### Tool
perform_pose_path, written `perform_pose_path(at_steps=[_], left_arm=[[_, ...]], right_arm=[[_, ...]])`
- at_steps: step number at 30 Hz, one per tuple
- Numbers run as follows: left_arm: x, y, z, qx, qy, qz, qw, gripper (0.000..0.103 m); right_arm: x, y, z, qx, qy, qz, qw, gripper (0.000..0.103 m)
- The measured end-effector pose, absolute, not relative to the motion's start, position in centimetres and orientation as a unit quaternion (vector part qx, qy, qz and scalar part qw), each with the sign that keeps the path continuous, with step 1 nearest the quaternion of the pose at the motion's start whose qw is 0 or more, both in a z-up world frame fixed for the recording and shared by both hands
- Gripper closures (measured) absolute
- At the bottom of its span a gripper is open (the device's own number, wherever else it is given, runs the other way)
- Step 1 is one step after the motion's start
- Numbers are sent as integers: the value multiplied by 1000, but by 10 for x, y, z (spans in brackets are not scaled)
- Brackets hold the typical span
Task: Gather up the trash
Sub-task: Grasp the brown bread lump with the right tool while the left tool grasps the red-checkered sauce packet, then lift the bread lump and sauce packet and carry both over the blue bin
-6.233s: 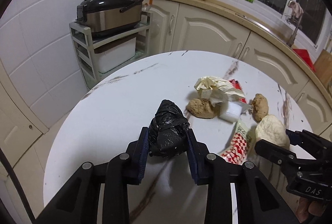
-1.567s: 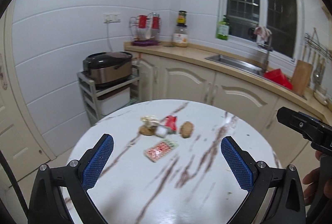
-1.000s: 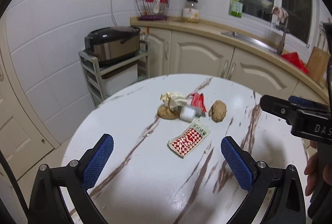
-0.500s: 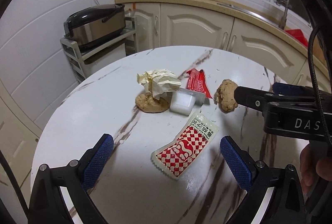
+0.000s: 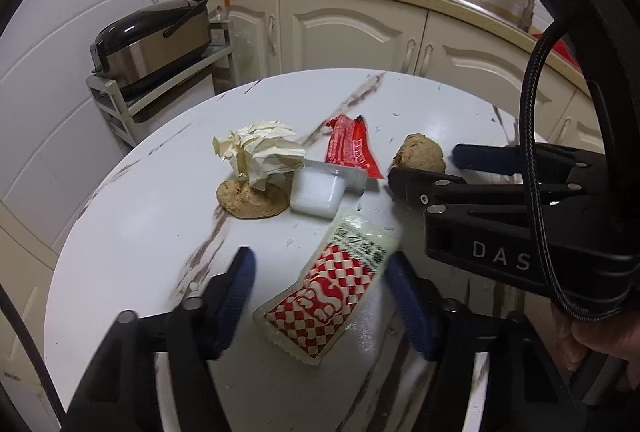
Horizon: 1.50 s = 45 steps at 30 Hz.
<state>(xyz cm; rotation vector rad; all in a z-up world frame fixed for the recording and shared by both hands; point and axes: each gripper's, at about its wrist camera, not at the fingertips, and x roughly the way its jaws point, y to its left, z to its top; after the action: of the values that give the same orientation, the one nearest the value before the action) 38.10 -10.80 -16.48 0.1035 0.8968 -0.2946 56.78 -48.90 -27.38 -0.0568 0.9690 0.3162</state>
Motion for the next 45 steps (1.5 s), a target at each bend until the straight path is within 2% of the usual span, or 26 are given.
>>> perform_pose_path(at_steps=[1,2,3,5,14,15,16,27,30,32,33,34,35,36,38,39,42,44,45], left_arm=[[384,-109,-165,47,430,-149,889,59],[379,-108,-168,46,430,-154,889,65],[382,-108,-169,44,429,-162,888,72],[386,-105,-171,33,430,-176,885,77],[380,-76,-175,-24,428,-204,880,88],[377,-73,-175,-24,427,-205,880,92],[375,-72,-175,-25,426,-208,880,101],[337,-76,-168,-10,425,-218,878,101],[326,-87,-166,11,434,-210,876,94],[316,-95,-162,22,431,-206,878,78],[311,-99,-162,26,429,-207,879,54],[308,-100,-162,28,426,-205,881,43],[307,-101,-162,29,424,-205,882,37],[306,-104,-165,29,430,-210,877,46],[305,-106,-166,40,425,-209,880,72],[303,-109,-167,51,422,-211,880,80],[303,-110,-166,44,421,-224,878,89],[302,-107,-163,34,417,-227,879,101],[300,-105,-160,24,417,-232,878,103]], right_arm=[[566,-488,-274,-26,462,157,872,48],[565,-488,-273,-25,460,165,872,60],[563,-487,-273,-24,459,172,871,66],[561,-485,-272,-24,459,179,870,73],[542,-517,-267,16,457,170,873,74],[539,-522,-266,20,456,168,874,74],[536,-526,-264,23,455,166,875,74],[502,-557,-249,44,442,153,883,74],[496,-560,-249,47,442,153,883,74],[492,-562,-249,49,442,154,882,74],[490,-563,-249,49,442,154,882,74],[488,-564,-249,50,442,154,882,74],[486,-565,-249,51,442,153,883,74],[484,-567,-249,53,441,152,883,73],[482,-569,-250,55,442,150,883,74],[482,-571,-250,57,441,149,883,74],[479,-575,-250,61,441,147,883,74],[478,-579,-250,65,440,146,884,74],[476,-580,-249,67,439,146,884,74]])
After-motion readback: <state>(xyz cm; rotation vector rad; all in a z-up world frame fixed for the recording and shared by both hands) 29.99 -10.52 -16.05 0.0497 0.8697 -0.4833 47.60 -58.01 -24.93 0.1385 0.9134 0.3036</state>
